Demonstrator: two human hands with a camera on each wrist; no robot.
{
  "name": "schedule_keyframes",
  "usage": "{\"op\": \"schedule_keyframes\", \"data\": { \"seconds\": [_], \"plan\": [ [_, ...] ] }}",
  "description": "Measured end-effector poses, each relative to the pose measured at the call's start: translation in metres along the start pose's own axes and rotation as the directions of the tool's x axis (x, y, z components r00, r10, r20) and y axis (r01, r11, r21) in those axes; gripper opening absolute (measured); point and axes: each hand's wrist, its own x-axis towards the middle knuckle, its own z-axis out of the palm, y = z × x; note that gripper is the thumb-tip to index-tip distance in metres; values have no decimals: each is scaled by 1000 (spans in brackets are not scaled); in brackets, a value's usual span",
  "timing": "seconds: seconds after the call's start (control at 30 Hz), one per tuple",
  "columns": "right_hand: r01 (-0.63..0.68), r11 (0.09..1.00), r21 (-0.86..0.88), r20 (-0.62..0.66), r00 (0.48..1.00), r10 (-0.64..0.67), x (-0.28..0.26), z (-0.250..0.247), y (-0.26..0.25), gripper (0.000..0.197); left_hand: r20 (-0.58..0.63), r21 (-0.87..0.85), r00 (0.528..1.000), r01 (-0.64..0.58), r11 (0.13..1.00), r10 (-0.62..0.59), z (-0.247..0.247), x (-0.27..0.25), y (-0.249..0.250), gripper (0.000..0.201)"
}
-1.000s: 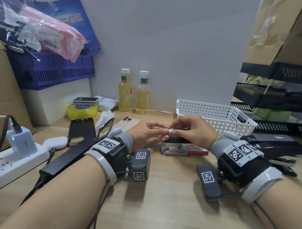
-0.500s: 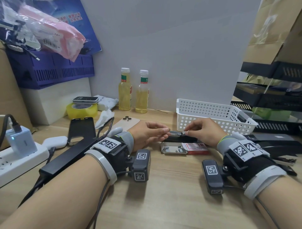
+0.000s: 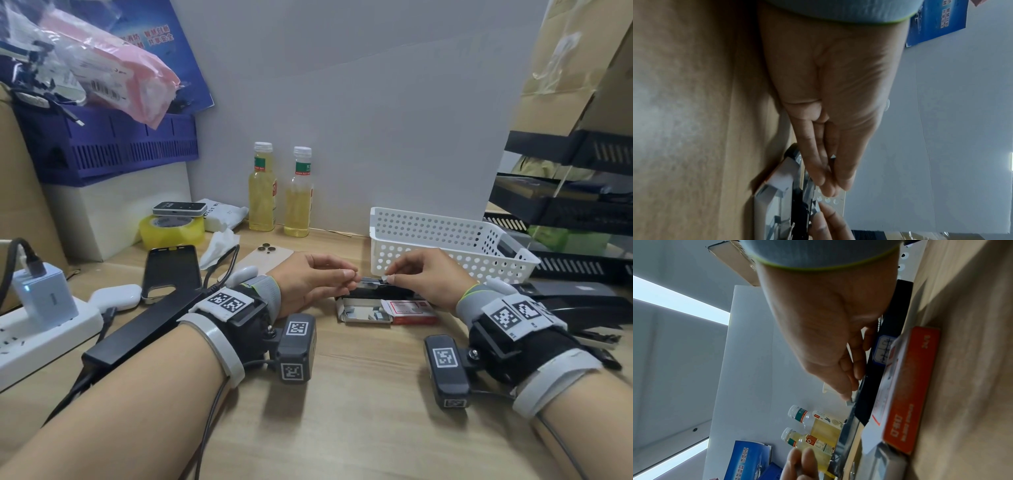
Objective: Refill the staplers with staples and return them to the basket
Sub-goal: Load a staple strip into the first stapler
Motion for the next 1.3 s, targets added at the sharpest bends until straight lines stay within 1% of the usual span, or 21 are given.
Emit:
{"op": "schedule_keyframes", "data": {
  "seconds": [0.13,0.23,0.4,0.53,0.63,0.77,0.83,0.9,0.97,1.0,1.07,1.1,1.13,1.2,1.23,1.3],
  "plan": [
    [0,1000,5,12,1000,0,0,-1,-1,2,-10,80,999,-33,996,34,5,-1,2,15],
    [4,1000,-2,31,1000,-4,-1,-1,-2,2,16,156,998,-64,986,62,11,-2,3,15],
    [-1,1000,-23,20,1000,1,-2,0,-3,3,79,367,991,-130,921,109,21,-4,1,19],
    [-3,999,-48,20,1000,4,-4,0,-7,3,103,432,987,-153,889,120,22,-4,1,18],
    [-20,998,-61,24,999,21,-5,-1,-8,2,143,502,983,-174,847,117,22,-4,1,21],
    [-39,997,-71,10,999,40,-4,0,-7,2,162,515,983,-163,842,92,22,-5,3,27],
    [-42,997,-61,-33,999,41,-3,1,-6,7,156,524,983,-165,836,97,22,-6,3,28],
    [-46,998,-48,-123,992,40,-1,0,-6,12,120,507,985,-168,846,124,19,-4,2,27],
    [-73,996,-50,-216,975,60,1,-3,-4,14,24,456,982,-176,872,186,15,-2,2,24],
    [-104,993,-62,-249,965,86,2,-6,-2,14,-39,453,973,-185,872,227,12,0,2,22],
    [-189,978,-92,-263,952,159,5,-9,3,13,-149,515,948,-169,840,282,4,4,1,21],
    [-228,967,-110,-248,949,196,5,-10,5,12,-172,554,946,-139,821,276,0,5,0,23],
    [-266,955,-131,-221,947,233,4,-11,6,12,-174,600,953,-97,794,247,-4,7,-1,27],
    [-327,924,-199,-144,942,302,3,-11,7,16,-143,723,973,-23,691,183,-9,11,-4,34],
    [-349,906,-239,-108,937,333,1,-11,5,20,-126,770,978,-8,638,165,-10,13,-5,34],
    [-378,880,-286,-89,925,368,0,-12,3,22,-114,819,980,-1,574,164,-11,18,-8,27]
  ]
}}
